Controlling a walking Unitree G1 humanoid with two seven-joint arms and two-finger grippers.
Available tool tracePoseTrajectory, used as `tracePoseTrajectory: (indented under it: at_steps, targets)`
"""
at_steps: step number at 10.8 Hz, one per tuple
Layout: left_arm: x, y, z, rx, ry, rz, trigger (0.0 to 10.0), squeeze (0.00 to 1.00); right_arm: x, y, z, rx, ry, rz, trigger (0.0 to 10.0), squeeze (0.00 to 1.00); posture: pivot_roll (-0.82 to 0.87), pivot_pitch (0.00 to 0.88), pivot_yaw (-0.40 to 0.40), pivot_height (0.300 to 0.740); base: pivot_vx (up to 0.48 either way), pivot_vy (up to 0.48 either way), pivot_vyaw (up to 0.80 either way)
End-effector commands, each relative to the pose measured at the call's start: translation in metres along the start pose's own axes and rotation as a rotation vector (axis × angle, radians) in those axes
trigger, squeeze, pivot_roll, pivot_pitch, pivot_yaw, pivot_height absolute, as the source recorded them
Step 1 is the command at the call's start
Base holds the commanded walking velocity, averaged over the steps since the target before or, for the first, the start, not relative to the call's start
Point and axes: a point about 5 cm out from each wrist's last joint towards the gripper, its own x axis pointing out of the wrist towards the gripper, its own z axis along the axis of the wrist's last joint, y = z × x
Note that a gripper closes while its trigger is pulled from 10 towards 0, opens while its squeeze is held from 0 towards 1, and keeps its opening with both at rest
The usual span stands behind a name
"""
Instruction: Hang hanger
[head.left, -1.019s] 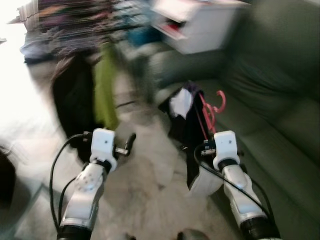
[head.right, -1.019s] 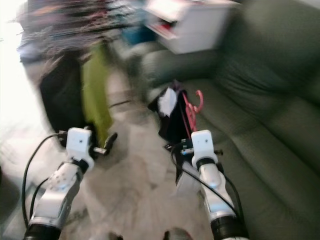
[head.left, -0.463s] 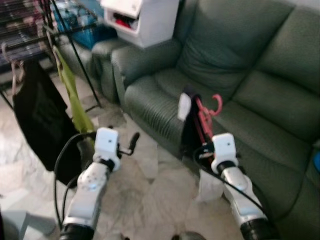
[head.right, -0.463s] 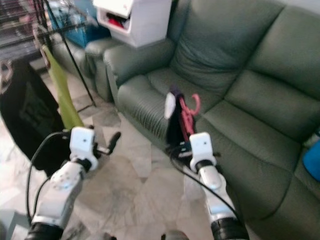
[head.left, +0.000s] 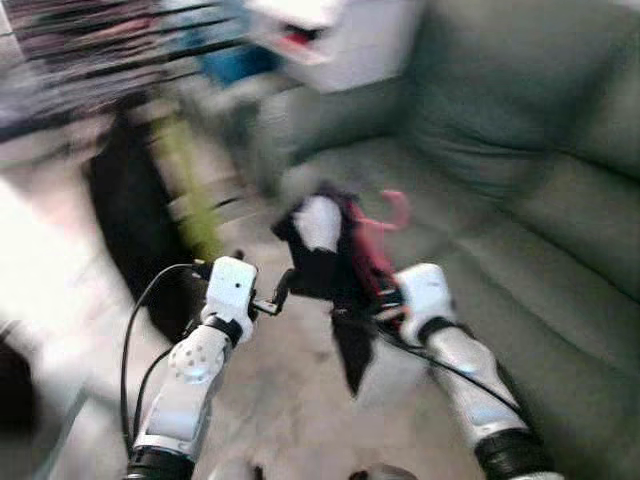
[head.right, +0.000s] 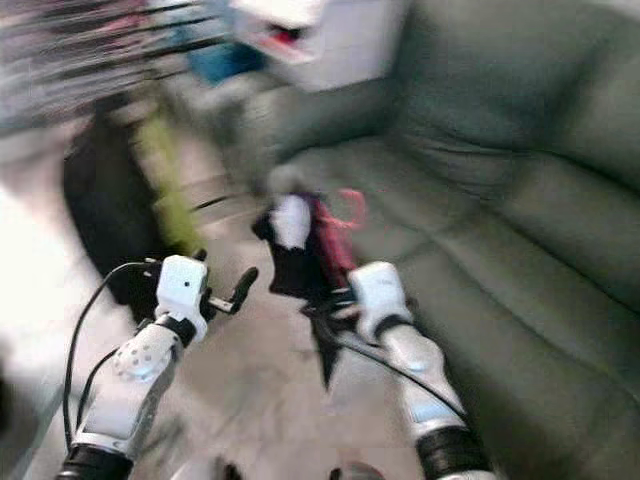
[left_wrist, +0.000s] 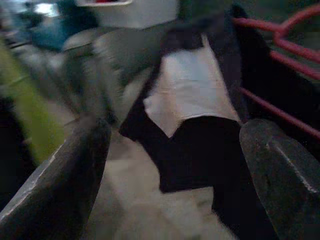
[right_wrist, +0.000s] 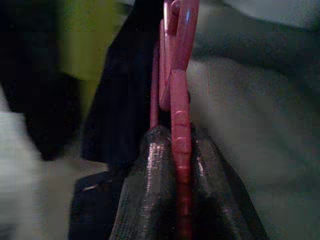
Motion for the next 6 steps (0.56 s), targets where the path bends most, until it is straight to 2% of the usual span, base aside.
tracePoseTrajectory:
  at_steps: [1,2,4,6]
  targets:
    - [0.0010,-0.0003,0.0044,0.016,-0.016,-0.003,10.0,0.00,0.0040,0.0040,0.0201,-0.034,-0.091,0.052,10.0,0.00,-0.03,0.000,-0.020,0.740,0.000,0.000,0.80]
    - [0.0012,-0.0003,0.0045,0.017,-0.016,-0.002,10.0,0.00,0.0036,0.0084,0.0217,-0.036,-0.102,0.082,10.0,0.00,-0.03,0.000,-0.019,0.740,0.000,0.000,0.00]
    - [0.0008,-0.0010,0.0045,0.016,-0.015,-0.009,10.0,0.00,0.0028,0.0053,0.0170,-0.068,-0.060,0.063,10.0,0.00,-0.03,0.000,-0.015,0.740,0.000,0.000,0.00]
    - [0.0026,-0.0020,0.0050,0.016,-0.016,-0.014,10.0,0.00,0.0008,0.0064,0.0171,-0.065,-0.048,0.100,10.0,0.00,-0.03,0.000,-0.012,0.740,0.000,0.000,0.00]
